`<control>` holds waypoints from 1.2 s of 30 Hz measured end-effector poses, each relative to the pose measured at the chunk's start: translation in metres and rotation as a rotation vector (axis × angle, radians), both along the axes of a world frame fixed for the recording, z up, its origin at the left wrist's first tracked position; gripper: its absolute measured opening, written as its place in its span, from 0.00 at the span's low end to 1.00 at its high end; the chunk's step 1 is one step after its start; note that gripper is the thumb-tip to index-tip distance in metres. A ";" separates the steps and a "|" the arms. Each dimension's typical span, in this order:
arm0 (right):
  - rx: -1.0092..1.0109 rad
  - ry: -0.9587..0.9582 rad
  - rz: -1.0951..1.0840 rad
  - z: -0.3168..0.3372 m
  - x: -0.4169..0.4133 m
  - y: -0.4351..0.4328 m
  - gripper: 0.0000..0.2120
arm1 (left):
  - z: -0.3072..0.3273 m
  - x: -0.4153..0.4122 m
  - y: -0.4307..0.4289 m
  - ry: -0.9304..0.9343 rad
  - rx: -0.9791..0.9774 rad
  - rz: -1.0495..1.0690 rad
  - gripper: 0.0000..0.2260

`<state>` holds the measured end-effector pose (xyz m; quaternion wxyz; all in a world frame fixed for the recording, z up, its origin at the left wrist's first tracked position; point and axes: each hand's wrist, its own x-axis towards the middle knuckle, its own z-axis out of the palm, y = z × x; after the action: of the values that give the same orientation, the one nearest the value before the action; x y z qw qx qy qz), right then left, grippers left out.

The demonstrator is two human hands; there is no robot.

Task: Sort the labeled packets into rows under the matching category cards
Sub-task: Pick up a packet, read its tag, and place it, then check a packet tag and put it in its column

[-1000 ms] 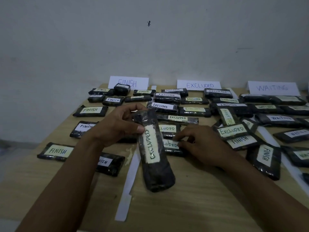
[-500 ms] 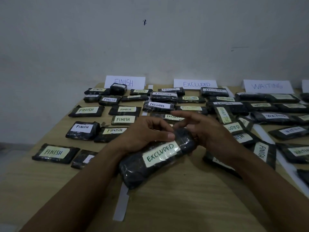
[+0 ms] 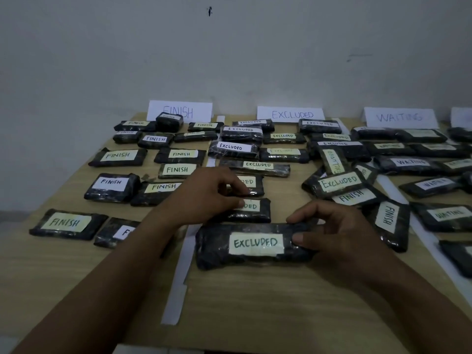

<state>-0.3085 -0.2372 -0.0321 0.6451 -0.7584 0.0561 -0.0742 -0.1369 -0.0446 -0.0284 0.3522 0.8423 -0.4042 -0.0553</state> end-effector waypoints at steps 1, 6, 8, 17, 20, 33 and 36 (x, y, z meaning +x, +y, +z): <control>-0.007 0.015 0.008 -0.003 -0.001 0.002 0.10 | -0.002 0.001 0.000 -0.012 0.027 -0.019 0.08; -0.522 -0.100 -0.028 -0.014 -0.005 0.008 0.06 | -0.004 -0.001 -0.003 -0.054 0.059 -0.057 0.06; -0.702 -0.178 0.001 -0.014 -0.004 0.010 0.08 | -0.003 -0.003 -0.005 -0.086 0.056 -0.065 0.07; -0.832 -0.099 -0.204 0.009 -0.025 -0.046 0.13 | 0.009 -0.025 -0.039 -0.116 0.047 -0.218 0.07; -0.960 0.060 -0.186 0.001 -0.046 -0.060 0.21 | 0.012 -0.033 -0.054 -0.138 0.100 -0.280 0.08; -0.735 -0.276 -0.365 -0.029 -0.069 -0.063 0.25 | 0.010 -0.053 -0.099 0.073 0.111 -0.300 0.15; -0.775 -0.339 -0.411 -0.029 -0.070 -0.061 0.25 | 0.011 -0.059 -0.100 0.308 0.009 -0.301 0.13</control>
<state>-0.3781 -0.2981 -0.0615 0.2861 -0.8938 0.0673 -0.3387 -0.1959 -0.1444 -0.0174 0.3938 0.7555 -0.4668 -0.2371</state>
